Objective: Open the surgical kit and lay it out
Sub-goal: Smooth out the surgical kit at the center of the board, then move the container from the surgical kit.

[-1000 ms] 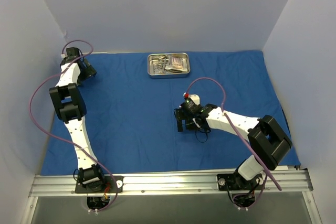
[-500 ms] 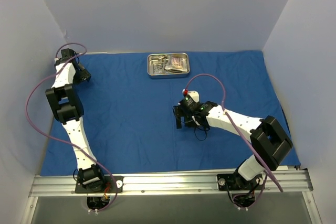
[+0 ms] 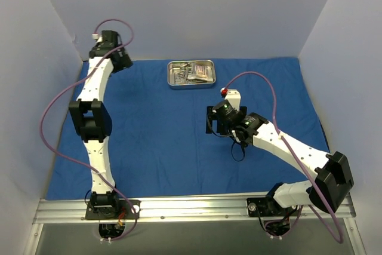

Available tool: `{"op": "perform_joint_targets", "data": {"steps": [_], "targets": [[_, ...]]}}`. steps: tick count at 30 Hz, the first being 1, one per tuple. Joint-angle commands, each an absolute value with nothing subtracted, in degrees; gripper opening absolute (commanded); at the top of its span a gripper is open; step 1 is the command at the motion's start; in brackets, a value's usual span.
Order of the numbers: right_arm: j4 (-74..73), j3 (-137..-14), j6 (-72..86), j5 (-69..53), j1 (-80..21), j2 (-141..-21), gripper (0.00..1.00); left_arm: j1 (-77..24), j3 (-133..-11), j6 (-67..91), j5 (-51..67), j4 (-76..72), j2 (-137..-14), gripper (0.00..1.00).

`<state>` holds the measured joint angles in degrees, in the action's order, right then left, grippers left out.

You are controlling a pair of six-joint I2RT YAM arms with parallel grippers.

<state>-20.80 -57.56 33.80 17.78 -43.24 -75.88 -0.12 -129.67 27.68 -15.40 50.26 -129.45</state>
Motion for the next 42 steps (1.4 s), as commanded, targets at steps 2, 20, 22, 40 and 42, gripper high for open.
{"op": "perform_joint_targets", "data": {"steps": [2, 20, 22, 40, 42], "targets": [[-23.6, -58.1, 36.3, 23.6, -43.6, -73.6, 1.0, -6.8, -134.3, 26.3, -15.6, 50.0, -129.1, 0.94], [-24.6, -59.0, 35.3, 23.6, -43.5, -74.9, 0.99, -20.7, -141.0, 17.8, -15.8, 40.8, -143.5, 0.92], [-24.6, -59.1, 35.2, 23.5, -43.6, -75.4, 0.99, -21.4, -141.2, 17.8, -15.9, 39.9, -144.9, 0.82], [-24.7, -59.9, 35.7, 23.0, -43.5, -78.1, 0.99, -21.3, -144.0, 19.6, -21.4, 35.8, -152.1, 0.53], [-24.8, -60.0, 35.7, 22.9, -43.5, -78.4, 0.99, -21.0, -144.0, 20.2, -21.4, 35.4, -152.3, 0.51]]}}
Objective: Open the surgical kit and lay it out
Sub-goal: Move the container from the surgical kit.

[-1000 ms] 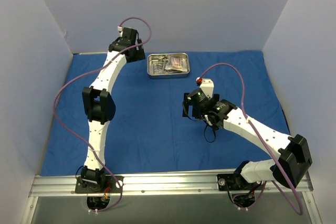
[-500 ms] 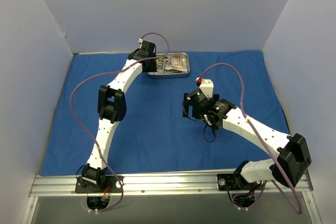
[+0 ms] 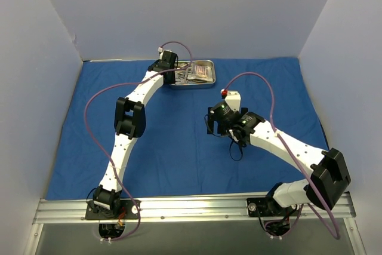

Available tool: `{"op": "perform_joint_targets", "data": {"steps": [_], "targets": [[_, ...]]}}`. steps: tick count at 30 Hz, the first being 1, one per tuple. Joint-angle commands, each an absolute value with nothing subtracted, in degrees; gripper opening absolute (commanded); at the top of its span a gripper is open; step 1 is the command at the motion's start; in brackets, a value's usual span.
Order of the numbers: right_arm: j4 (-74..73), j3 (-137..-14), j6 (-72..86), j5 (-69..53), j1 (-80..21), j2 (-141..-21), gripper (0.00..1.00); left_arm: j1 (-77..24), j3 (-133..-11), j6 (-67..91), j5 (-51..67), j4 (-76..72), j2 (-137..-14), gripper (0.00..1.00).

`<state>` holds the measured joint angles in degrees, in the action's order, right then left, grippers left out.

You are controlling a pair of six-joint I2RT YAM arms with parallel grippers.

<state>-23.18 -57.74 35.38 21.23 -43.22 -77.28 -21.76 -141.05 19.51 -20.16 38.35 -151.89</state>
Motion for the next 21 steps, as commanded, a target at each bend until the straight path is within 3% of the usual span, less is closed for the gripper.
{"op": "perform_joint_targets", "data": {"steps": [1, 10, 17, 21], "targets": [[-24.8, -60.2, 35.8, 22.9, -43.6, -78.6, 0.99, -20.9, -144.1, 20.4, -21.3, 35.2, -152.3, 0.5], [-24.5, -60.8, 36.1, 22.3, -43.7, -80.0, 0.99, -20.5, -143.8, 22.3, -21.9, 35.4, -152.4, 0.25], [-23.7, -61.0, 36.0, 21.3, -43.8, -80.8, 0.99, -19.9, -139.2, 23.8, -23.7, 34.0, -148.3, 0.1], [-23.2, -60.6, 35.7, 20.5, -44.0, -80.9, 0.99, -18.4, -132.6, 27.4, -25.7, 32.8, -143.5, 0.07]]}}
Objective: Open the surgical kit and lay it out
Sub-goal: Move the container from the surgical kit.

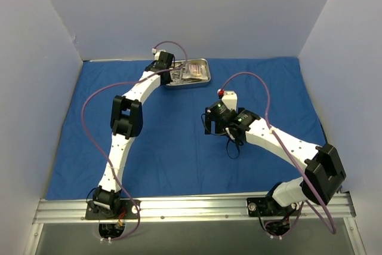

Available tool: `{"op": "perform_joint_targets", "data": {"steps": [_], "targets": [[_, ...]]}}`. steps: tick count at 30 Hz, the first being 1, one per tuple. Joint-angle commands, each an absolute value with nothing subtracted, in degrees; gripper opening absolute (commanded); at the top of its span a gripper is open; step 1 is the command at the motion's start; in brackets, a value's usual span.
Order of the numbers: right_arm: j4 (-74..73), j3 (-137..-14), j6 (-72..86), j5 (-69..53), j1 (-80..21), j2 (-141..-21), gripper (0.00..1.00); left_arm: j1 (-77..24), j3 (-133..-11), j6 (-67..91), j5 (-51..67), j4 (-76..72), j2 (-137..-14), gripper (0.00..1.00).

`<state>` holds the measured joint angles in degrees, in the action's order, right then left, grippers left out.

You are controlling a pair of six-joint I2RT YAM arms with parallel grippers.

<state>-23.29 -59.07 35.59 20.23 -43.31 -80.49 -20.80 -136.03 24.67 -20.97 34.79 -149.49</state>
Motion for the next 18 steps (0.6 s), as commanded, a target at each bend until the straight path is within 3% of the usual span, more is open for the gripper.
{"op": "perform_joint_targets", "data": {"steps": [1, 3, 12, 18], "targets": [[-23.1, -60.6, 35.5, 20.4, -44.0, -80.9, 0.99, -17.9, -131.0, 28.5, -26.1, 32.8, -142.5, 0.06], [-22.7, -60.1, 35.1, 19.9, -44.3, -80.8, 0.99, -16.3, -125.7, 32.4, -27.9, 33.1, -138.8, 0.03], [-20.2, -57.8, 32.9, 17.4, -44.7, -78.8, 0.99, -10.1, -98.0, 49.0, -34.5, 30.1, -119.8, 0.02], [-18.8, -56.3, 31.4, 15.4, -45.4, -77.1, 0.99, -6.3, -87.3, 64.3, -38.0, 37.3, -111.6, 0.02]]}}
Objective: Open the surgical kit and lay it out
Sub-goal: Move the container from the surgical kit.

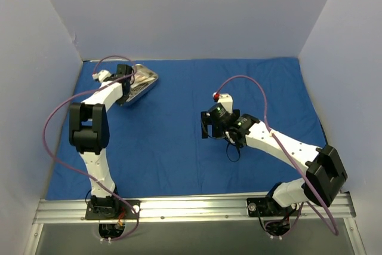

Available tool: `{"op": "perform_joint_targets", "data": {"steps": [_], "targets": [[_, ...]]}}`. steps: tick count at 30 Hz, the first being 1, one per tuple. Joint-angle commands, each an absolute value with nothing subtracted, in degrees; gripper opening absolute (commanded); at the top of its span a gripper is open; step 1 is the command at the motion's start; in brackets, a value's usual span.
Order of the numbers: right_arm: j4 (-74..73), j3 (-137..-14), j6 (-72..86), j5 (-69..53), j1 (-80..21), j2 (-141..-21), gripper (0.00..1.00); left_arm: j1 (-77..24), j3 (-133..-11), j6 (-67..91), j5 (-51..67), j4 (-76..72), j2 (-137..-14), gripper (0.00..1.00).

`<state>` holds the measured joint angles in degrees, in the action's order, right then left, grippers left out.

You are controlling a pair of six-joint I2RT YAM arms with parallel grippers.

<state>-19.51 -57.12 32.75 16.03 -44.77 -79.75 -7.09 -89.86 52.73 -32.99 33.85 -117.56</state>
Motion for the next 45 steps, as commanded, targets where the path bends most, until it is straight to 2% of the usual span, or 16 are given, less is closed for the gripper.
{"op": "perform_joint_targets", "data": {"steps": [1, 11, 18, 25, 28, 30, 32, 33, 36, 40, 41, 45], "targets": [[-18.5, -55.7, 31.3, 15.1, -45.4, -76.6, 0.99, -6.1, -84.5, 66.1, -38.9, 37.8, -110.8, 0.02], [-18.3, -52.3, 30.8, 13.3, -45.6, -72.2, 0.98, -4.8, -74.1, 93.0, -43.3, 48.9, -103.5, 0.03], [-18.7, -50.1, 31.3, 13.4, -45.6, -68.8, 0.98, -5.5, -68.6, 101.2, -41.7, 51.2, -100.6, 0.06], [-19.0, -48.8, 31.2, 12.7, -45.6, -67.2, 0.98, -7.4, -68.8, 107.0, -40.9, 54.9, -101.2, 0.15], [-19.0, -48.3, 31.1, 12.3, -45.5, -66.1, 0.99, -7.6, -69.7, 107.1, -40.8, 55.8, -101.9, 0.28], [-19.0, -47.9, 31.0, 12.2, -45.6, -65.3, 0.98, -7.6, -69.9, 105.7, -40.3, 55.8, -102.0, 0.42], [-18.9, -47.5, 30.9, 12.1, -45.6, -64.9, 0.99, -7.8, -70.1, 102.7, -39.5, 54.8, -101.3, 0.52], [-18.9, -47.3, 30.8, 12.0, -45.6, -64.5, 0.99, -8.3, -70.2, 101.8, -39.5, 54.6, -101.0, 0.64], [-18.4, -47.3, 30.2, 11.5, -45.6, -64.5, 0.98, -9.0, -72.0, 97.5, -38.1, 55.0, -99.2, 0.8], [-17.6, -48.3, 29.2, 11.1, -45.6, -65.3, 0.98, -11.4, -76.5, 86.2, -37.8, 55.1, -95.9, 0.91], [-17.5, -48.8, 28.9, 11.0, -45.6, -65.8, 0.98, -11.8, -78.2, 79.1, -37.8, 54.1, -95.4, 0.96], [-16.6, -49.7, 27.7, 10.8, -45.6, -67.3, 0.98, -11.6, -80.9, 58.2, -36.5, 49.0, -92.9, 0.94]]}}
